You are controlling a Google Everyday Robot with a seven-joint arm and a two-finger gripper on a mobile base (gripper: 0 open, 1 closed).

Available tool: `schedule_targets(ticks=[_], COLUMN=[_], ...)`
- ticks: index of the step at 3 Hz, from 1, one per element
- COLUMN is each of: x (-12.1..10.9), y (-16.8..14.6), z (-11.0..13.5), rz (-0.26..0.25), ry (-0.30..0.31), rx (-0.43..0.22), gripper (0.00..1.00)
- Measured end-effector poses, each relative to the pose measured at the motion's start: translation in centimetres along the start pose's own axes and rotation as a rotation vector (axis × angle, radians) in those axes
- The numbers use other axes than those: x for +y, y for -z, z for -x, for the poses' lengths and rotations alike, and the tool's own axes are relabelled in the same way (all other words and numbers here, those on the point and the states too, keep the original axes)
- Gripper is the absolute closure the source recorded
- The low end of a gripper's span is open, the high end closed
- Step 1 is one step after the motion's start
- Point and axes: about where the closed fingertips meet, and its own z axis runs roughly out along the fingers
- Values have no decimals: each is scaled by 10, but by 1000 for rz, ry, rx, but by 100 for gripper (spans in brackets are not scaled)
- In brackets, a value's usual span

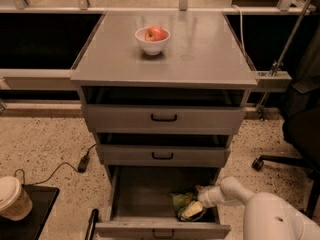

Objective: Pick green jalapeno chip bag from bottom drawer and place on counter

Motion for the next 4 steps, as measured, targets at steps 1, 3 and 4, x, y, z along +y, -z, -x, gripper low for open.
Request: schedule_targets(ticks=[1,3,4], x=[-3,-3,-3], y=[-28,-28,-28], z=[4,4,4], rz=[-72,-72,-72], ry=[74,74,74], rx=[-88,-88,-88], gripper=[0,19,41])
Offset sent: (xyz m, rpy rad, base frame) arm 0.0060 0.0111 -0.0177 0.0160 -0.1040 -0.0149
